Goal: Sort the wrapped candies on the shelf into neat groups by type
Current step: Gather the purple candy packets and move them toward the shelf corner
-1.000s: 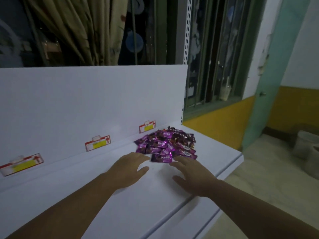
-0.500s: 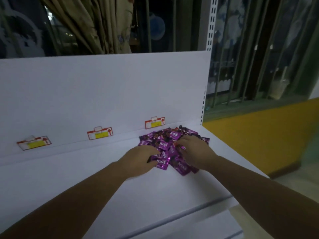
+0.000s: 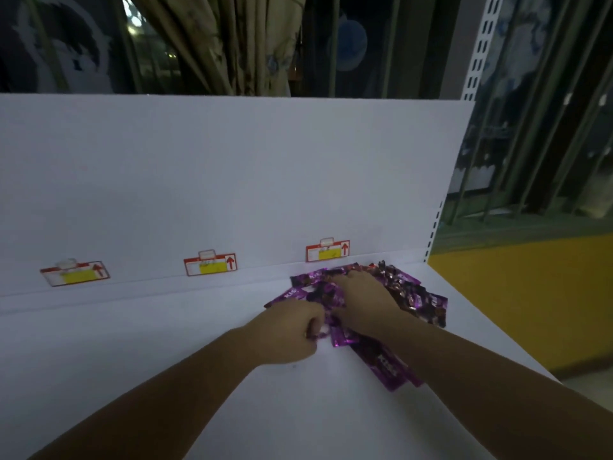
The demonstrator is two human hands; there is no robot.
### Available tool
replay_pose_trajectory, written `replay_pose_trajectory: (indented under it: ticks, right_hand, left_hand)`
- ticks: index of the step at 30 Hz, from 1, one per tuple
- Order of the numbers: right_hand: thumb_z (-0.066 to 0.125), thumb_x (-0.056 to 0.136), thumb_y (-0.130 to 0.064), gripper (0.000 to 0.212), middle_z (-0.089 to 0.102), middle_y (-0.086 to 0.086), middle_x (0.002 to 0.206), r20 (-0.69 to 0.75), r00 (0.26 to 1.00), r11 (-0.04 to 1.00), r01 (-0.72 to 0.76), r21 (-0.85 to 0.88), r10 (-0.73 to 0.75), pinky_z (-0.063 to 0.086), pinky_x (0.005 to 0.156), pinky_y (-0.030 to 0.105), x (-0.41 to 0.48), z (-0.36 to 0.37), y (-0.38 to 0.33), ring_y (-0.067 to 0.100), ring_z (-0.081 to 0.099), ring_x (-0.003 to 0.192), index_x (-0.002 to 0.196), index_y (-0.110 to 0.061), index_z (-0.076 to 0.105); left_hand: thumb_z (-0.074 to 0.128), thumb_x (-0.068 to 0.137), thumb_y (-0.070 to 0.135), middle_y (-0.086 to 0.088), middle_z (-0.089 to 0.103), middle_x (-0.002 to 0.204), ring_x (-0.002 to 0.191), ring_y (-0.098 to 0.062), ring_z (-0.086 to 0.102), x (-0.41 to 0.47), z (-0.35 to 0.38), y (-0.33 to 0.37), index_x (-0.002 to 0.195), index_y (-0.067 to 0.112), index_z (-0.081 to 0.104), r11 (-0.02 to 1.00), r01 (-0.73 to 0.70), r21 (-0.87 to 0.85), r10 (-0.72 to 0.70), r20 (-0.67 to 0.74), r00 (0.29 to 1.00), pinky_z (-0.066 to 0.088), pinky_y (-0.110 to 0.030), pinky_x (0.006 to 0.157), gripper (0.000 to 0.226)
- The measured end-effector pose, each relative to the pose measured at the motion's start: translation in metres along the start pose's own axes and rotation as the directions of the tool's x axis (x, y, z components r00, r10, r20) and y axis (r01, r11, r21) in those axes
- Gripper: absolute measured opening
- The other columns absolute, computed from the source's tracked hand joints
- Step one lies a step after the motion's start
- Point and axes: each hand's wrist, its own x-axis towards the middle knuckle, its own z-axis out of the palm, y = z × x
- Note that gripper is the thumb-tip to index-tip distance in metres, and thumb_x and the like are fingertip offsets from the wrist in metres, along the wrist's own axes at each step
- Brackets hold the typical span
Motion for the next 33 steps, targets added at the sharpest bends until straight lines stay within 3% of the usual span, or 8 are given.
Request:
replay_pose_trajectory:
  ticks: [6,9,12,17,20,23,27,33]
  right_hand:
    - [0.056,0.083,-0.012,0.006,0.057,-0.004,0.076,-0.014,0.995,0.983,-0.093,0.156,0.096,0.032,0.052,0.014,0.015,-0.012,0.009,0.014,0.055,0.072,0.081,-0.016,0.06]
    - [0.055,0.082,-0.013,0.008,0.058,-0.005,0.073,-0.024,0.975,0.915,-0.201,0.349,0.223,0.037,0.052,0.017,0.019,-0.018,0.015,0.009,0.054,0.067,0.079,-0.021,0.056]
    - [0.052,0.084,-0.007,0.017,0.062,0.001,0.073,-0.008,0.965,0.826,-0.219,0.519,0.261,0.047,0.058,0.026,0.02,-0.022,0.016,0.018,0.059,0.068,0.076,-0.022,0.056]
    - [0.049,0.092,-0.024,0.014,0.06,-0.01,0.082,0.163,0.986,0.97,0.004,0.242,-0.045,0.043,0.059,0.022,0.016,-0.014,0.002,0.005,0.056,0.067,0.097,-0.021,0.061]
    - [0.053,0.084,-0.055,0.037,0.058,0.0,0.076,0.218,0.955,0.978,0.207,-0.001,-0.201,0.037,0.06,0.026,0.019,-0.004,-0.012,0.012,0.052,0.068,0.078,-0.019,0.059]
    - [0.054,0.082,-0.057,0.04,0.054,0.002,0.078,0.24,0.942,0.956,0.269,-0.115,-0.237,0.037,0.061,0.027,0.025,0.005,-0.02,0.017,0.051,0.073,0.07,-0.019,0.051]
    - [0.046,0.091,-0.034,0.031,0.057,0.006,0.087,0.15,0.932,0.937,0.344,-0.064,-0.331,0.048,0.071,0.031,0.03,0.003,-0.019,0.022,0.055,0.081,0.088,-0.01,0.066]
    - [0.048,0.09,-0.022,0.018,0.055,-0.003,0.063,-0.068,0.975,0.946,0.22,0.238,-0.21,0.037,0.053,0.025,0.037,-0.018,0.007,0.018,0.052,0.06,0.079,-0.016,0.06]
  left_hand:
    - [0.053,0.087,0.008,-0.011,0.062,0.08,0.059,-0.015,0.052,0.013,-0.018,-0.05,0.086,0.026,0.045,0.868,0.227,-0.441,-0.299,-0.098,0.949,0.045,-0.027,0.049,0.019]
    - [0.053,0.09,0.019,-0.007,0.064,0.099,0.084,-0.021,0.06,0.027,-0.016,-0.067,0.106,0.022,0.056,0.921,0.285,-0.265,-0.333,-0.158,0.929,0.049,-0.033,0.074,0.017]
    - [0.067,0.078,0.047,0.0,0.062,0.086,0.075,-0.014,0.058,0.037,-0.011,-0.07,0.096,0.018,0.062,0.944,0.317,-0.096,-0.327,-0.117,0.938,0.046,-0.027,0.062,0.035]
    - [0.074,0.072,0.042,0.008,0.059,0.063,0.054,-0.003,0.056,0.041,-0.009,-0.073,0.079,0.021,0.061,0.943,0.285,-0.17,-0.303,-0.092,0.949,0.037,-0.017,0.044,0.026]
    - [0.072,0.074,0.041,0.005,0.062,0.059,0.046,-0.001,0.056,0.036,-0.015,-0.076,0.074,0.024,0.055,0.932,0.271,-0.24,-0.301,-0.096,0.949,0.039,-0.013,0.042,0.025]
    - [0.069,0.076,0.041,0.002,0.061,0.065,0.053,-0.009,0.055,0.03,-0.02,-0.08,0.077,0.02,0.056,0.916,0.298,-0.268,-0.345,-0.148,0.927,0.043,-0.022,0.051,0.025]
    - [0.071,0.078,0.024,0.0,0.063,0.083,0.071,-0.011,0.057,0.024,-0.025,-0.084,0.089,0.023,0.06,0.874,0.298,-0.383,-0.394,-0.201,0.897,0.042,-0.016,0.057,0.016]
    - [0.071,0.078,0.027,0.001,0.058,0.077,0.068,-0.012,0.053,0.031,-0.027,-0.072,0.091,0.02,0.062,0.871,0.326,-0.368,-0.41,-0.18,0.894,0.041,-0.019,0.06,0.017]
